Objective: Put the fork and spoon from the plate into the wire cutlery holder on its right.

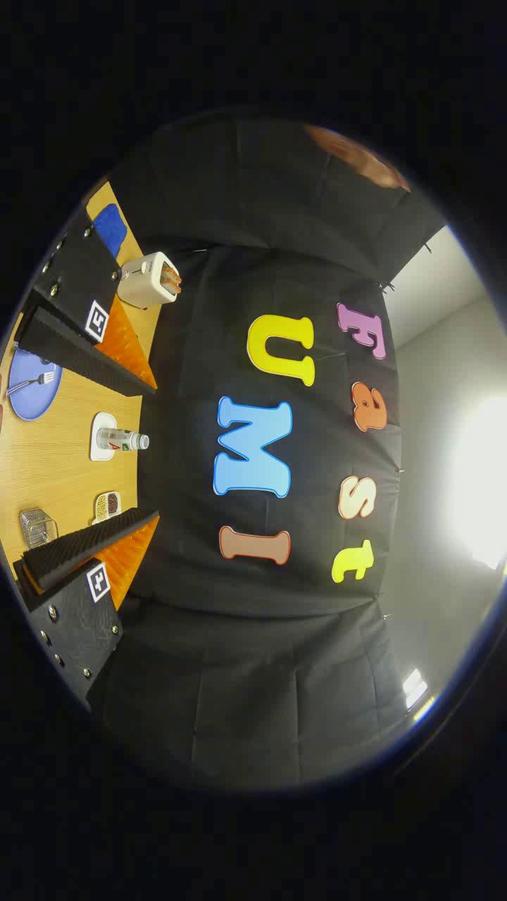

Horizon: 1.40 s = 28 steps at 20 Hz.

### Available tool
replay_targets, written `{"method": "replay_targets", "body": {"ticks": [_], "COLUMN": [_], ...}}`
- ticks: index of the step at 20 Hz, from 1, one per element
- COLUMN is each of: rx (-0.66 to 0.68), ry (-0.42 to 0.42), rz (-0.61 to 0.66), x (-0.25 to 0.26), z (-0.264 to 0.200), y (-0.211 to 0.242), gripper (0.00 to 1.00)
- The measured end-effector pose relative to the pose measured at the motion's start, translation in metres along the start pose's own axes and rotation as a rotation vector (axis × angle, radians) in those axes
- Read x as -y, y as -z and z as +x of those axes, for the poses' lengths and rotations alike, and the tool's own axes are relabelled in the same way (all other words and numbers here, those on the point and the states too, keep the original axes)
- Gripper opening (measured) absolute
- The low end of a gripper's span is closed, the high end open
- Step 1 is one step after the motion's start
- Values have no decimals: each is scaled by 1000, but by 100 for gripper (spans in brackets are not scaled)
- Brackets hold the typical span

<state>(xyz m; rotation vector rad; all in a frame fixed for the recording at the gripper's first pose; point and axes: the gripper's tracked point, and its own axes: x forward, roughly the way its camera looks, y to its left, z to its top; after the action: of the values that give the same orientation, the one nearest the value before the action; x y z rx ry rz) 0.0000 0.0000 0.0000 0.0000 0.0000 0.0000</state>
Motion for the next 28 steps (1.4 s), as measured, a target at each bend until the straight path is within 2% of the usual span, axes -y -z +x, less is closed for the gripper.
{"method": "replay_targets", "body": {"ticks": [12, 15, 18, 28], "rx": [-12, -32, -89, -189], "ry": [1, -19, -80, -126], "rz": [5, -10, -45, -45], "x": [-2, -11, -27, -56], "z": [10, 14, 17, 25], "y": [7, 16, 33, 73], "gripper": [98, 98, 98, 98]}}
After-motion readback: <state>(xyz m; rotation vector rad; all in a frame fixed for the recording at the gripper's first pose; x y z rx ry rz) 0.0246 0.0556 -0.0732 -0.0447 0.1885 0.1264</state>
